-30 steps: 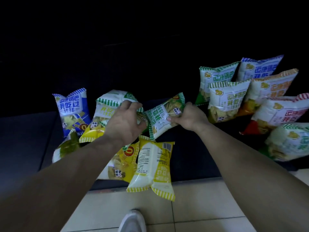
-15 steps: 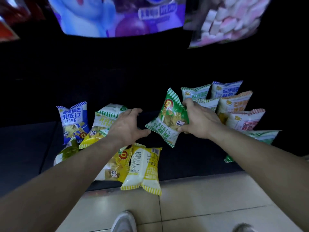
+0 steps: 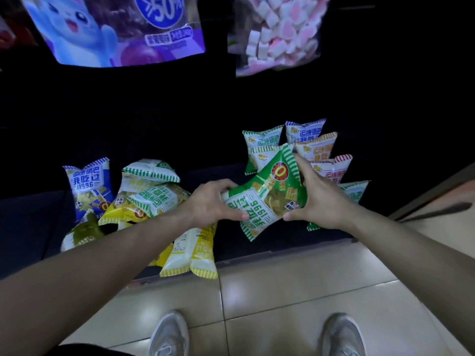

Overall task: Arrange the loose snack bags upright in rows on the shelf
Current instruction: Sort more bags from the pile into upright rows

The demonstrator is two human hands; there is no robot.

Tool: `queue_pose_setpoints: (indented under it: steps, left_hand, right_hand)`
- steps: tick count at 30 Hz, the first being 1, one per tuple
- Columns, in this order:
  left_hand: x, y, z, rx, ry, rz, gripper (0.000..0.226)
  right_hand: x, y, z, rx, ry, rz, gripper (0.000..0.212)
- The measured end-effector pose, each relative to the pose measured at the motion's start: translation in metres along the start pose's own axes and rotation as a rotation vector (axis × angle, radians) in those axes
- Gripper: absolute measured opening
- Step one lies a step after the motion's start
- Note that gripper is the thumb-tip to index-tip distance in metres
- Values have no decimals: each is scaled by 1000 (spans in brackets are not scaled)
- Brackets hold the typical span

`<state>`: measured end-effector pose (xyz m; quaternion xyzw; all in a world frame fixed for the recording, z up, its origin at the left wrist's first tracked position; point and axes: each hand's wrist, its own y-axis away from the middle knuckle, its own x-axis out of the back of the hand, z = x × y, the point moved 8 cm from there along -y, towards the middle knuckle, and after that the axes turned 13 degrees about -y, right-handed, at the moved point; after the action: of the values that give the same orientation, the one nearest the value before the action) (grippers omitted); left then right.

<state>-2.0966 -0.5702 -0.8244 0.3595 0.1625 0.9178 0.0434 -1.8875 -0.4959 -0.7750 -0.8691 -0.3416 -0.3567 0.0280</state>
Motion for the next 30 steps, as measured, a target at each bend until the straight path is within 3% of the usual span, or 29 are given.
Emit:
queue_pose_setpoints:
  steps: [6,8,10,12,16,21,26,30]
  left_hand:
    - [9,-5,19,5,-278,82,61]
    - [7,-7,26,-13,-534,62,65]
    - [3,-9,40,-80,-798,82,64]
    - [-2,-13,53,-143,-861,100,63]
    - [-7,-18,55,-165,-779,95,69]
    - [-1,-16,15,-84,-145,98,88]
    - [-4,-13,18,-97,-14,68,83]
    - [10,-22,29,-70,-122,175,76]
  right_hand:
    - [22,-4,8,20,-66,117,127]
    - [26,-7,-3,80,166,129,121]
    - [9,-11,-14,108,438,28,113]
    - [-19,-16,-14,77,592,-103,105]
    - [-40,-23,-3,11,490,-124,81]
    - [-26,-23,22,-36,159,-93,89]
    - [-22,-20,32,-47,-182,-89,87]
    - [-11,-17,34,-40,-138,-50,95]
